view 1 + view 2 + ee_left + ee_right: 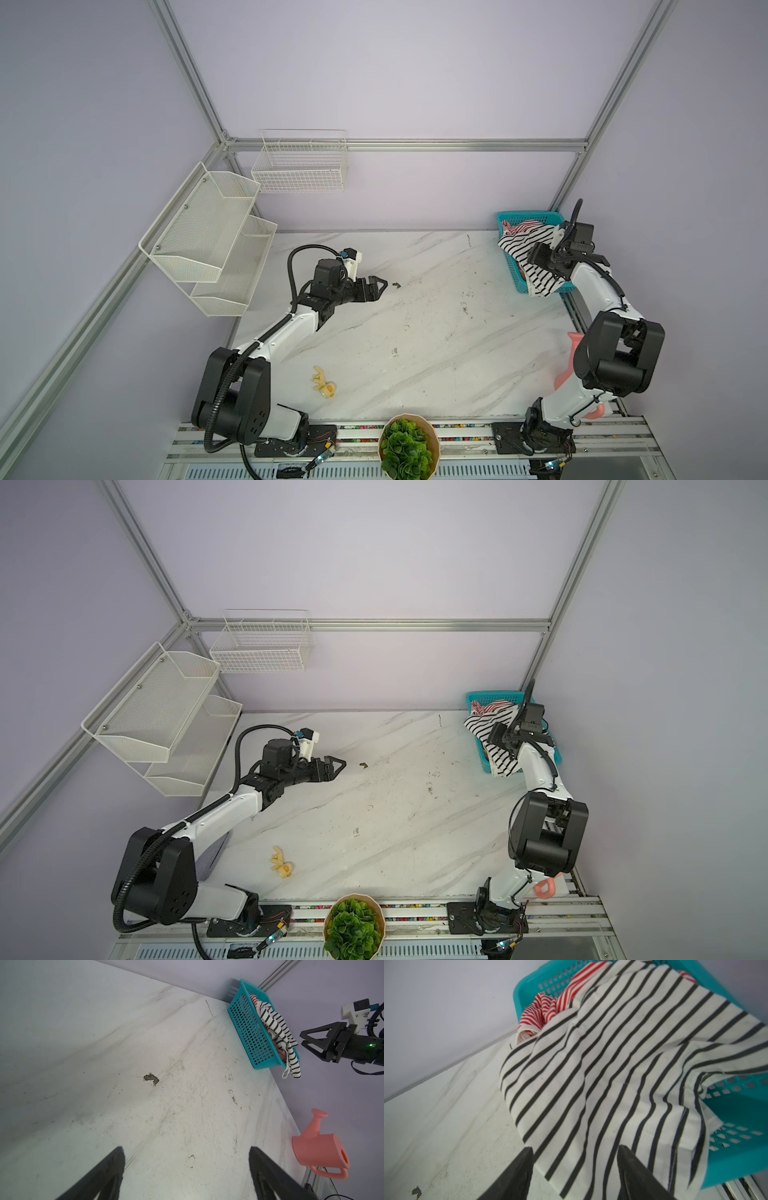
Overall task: Fold and stack the tank tops
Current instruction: 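Grasp the striped tank top in the basket with the right gripper while the left advances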
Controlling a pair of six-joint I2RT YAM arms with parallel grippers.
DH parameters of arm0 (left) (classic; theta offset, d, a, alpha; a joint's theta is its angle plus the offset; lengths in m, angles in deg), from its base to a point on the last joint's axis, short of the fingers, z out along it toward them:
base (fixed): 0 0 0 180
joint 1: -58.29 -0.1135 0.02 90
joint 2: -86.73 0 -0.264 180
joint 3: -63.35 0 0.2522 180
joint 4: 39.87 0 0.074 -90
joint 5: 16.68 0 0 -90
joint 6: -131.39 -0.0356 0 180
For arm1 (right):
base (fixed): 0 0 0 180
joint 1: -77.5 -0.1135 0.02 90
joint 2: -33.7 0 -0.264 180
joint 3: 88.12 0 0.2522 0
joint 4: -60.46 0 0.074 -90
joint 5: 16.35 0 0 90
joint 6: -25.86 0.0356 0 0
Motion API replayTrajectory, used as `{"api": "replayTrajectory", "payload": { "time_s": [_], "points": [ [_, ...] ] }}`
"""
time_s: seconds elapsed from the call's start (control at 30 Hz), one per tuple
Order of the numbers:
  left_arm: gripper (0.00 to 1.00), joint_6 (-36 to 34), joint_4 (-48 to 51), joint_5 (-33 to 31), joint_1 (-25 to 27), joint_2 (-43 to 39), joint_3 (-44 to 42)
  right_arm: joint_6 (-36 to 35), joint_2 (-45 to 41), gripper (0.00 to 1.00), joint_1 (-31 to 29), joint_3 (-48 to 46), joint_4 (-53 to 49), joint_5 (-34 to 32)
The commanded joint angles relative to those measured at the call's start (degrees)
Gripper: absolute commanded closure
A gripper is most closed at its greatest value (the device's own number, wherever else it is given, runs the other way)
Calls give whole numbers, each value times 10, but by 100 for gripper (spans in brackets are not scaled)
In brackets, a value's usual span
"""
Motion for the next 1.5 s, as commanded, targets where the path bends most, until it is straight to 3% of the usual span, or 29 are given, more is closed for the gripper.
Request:
{"api": "replayTrajectory", "payload": {
  "time_s": [0.0,0.37,0.7,1.33,1.47],
  "points": [
    [8,3,-2,22,10,14,59,17,-38,33,7,-28,-22,23],
    [8,-1,6,29,34,37,73,50,-110,39,61,-110,-21,46],
    [7,-2,16,24,41,40,74,50,-68,49,81,-129,-3,110],
    [7,-1,32,24,61,53,90,82,-74,46,109,-188,41,146],
    [7,-1,38,24,64,54,94,87,-71,64,110,-189,46,150]
  ]
}}
